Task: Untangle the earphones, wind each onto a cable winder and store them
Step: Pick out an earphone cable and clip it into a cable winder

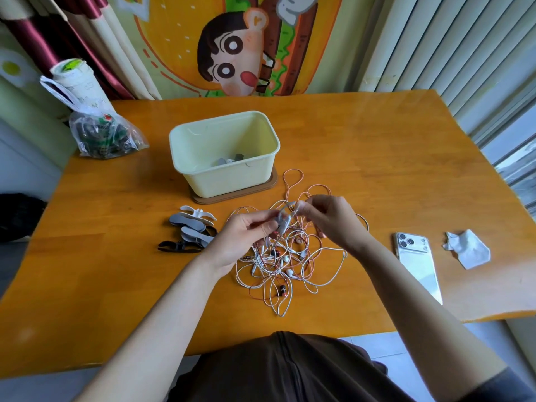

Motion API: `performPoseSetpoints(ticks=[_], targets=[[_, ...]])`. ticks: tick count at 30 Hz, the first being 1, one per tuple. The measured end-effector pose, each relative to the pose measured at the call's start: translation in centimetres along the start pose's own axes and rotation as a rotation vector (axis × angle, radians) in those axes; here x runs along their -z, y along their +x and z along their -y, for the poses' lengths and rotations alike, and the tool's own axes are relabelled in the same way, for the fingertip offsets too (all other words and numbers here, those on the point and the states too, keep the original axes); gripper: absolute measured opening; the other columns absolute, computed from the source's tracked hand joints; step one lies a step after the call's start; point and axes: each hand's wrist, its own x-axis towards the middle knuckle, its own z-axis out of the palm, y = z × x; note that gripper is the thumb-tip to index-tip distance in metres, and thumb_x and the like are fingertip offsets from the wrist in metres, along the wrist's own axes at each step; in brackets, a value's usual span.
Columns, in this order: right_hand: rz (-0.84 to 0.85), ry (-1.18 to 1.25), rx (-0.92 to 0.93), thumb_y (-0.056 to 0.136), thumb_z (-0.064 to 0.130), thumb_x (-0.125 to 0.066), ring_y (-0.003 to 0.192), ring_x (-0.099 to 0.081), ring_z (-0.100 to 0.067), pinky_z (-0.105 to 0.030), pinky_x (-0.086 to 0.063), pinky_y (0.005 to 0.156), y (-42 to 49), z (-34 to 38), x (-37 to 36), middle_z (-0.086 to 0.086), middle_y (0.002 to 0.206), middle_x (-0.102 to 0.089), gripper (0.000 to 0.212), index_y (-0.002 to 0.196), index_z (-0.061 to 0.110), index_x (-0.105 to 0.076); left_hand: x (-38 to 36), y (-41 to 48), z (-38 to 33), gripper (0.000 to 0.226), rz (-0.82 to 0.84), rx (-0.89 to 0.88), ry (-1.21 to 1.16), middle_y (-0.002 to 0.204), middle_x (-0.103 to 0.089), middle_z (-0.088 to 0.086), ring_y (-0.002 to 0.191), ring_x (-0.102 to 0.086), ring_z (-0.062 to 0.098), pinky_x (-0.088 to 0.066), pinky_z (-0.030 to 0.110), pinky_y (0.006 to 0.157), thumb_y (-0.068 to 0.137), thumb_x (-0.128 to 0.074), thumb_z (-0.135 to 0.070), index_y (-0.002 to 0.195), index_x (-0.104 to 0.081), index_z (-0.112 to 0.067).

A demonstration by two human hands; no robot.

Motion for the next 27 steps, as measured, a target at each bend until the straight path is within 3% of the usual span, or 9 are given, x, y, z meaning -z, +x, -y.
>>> performPoseSetpoints(ticks=[7,13,18,23,25,27], targets=[[0.073,0.258,-0.077,0.098,0.029,-0.044,0.047,-0.033,-0.010,-0.022,-0.027,0.047,-1.0,0.8,-3.3,0.005,0.052,-0.041,0.039,0.063,0.015,-0.051,-0.7,0.1,-0.4,0.028,-0.075,0.046,-0.515,0.099,-0.073,0.001,0.096,-0.066,0.017,-0.050,0.031,0.088,0.083,-0.053,-0.018,0.105,-0.071,-0.021],[0.155,0.234,-0.111,0.100,0.025,-0.042,0.048,-0.035,-0.008,-0.016,-0.028,0.045,-1.9,0.7,-5.1,0.002,0.057,-0.044,0.034,0.070,0.014,-0.053,-0.6,0.5,-0.3,0.018,-0.215,0.102,-0.687,0.084,-0.066,0.004,0.088,-0.061,0.020,-0.047,0.034,0.084,0.097,-0.046,-0.019,0.099,-0.064,-0.018],[0.116,0.114,-0.077,0.100,0.026,-0.042,0.050,-0.039,-0.008,-0.019,-0.032,0.049,-2.3,0.5,-5.7,0.002,0.061,-0.049,0.032,0.072,0.018,-0.054,-0.4,0.9,0.6,0.017,-0.401,0.140,-0.616,0.099,-0.058,0.006,0.100,-0.051,0.022,-0.044,0.030,0.081,0.092,-0.057,-0.021,0.107,-0.065,-0.018],[0.118,-0.006,0.006,0.100,0.025,-0.042,0.051,-0.043,-0.006,-0.018,-0.033,0.050,-2.4,1.4,-5.9,0.007,0.059,-0.048,0.029,0.076,0.016,-0.056,-0.6,0.9,1.1,0.023,-0.563,0.091,-0.532,0.101,-0.067,0.006,0.098,-0.059,0.022,-0.050,0.030,0.076,0.091,-0.061,-0.014,0.113,-0.067,-0.015],[0.112,-0.052,0.050,0.100,0.024,-0.043,0.055,-0.049,-0.016,-0.024,-0.037,0.052,-2.5,1.7,-6.0,0.005,0.062,-0.051,0.025,0.082,0.017,-0.059,-0.4,0.8,1.4,0.025,-0.616,0.069,-0.405,0.106,-0.070,0.006,0.101,-0.063,0.022,-0.052,0.034,0.085,0.090,-0.063,-0.012,0.114,-0.068,-0.015],[0.119,-0.047,0.070,0.100,0.023,-0.042,0.059,-0.052,-0.024,-0.029,-0.040,0.054,-2.5,2.1,-5.7,0.004,0.064,-0.053,0.022,0.087,0.020,-0.060,-0.1,0.7,2.0,0.027,-0.651,0.003,-0.116,0.103,-0.071,0.002,0.102,-0.065,0.018,-0.052,0.029,0.088,0.089,-0.065,-0.010,0.115,-0.068,-0.013]])
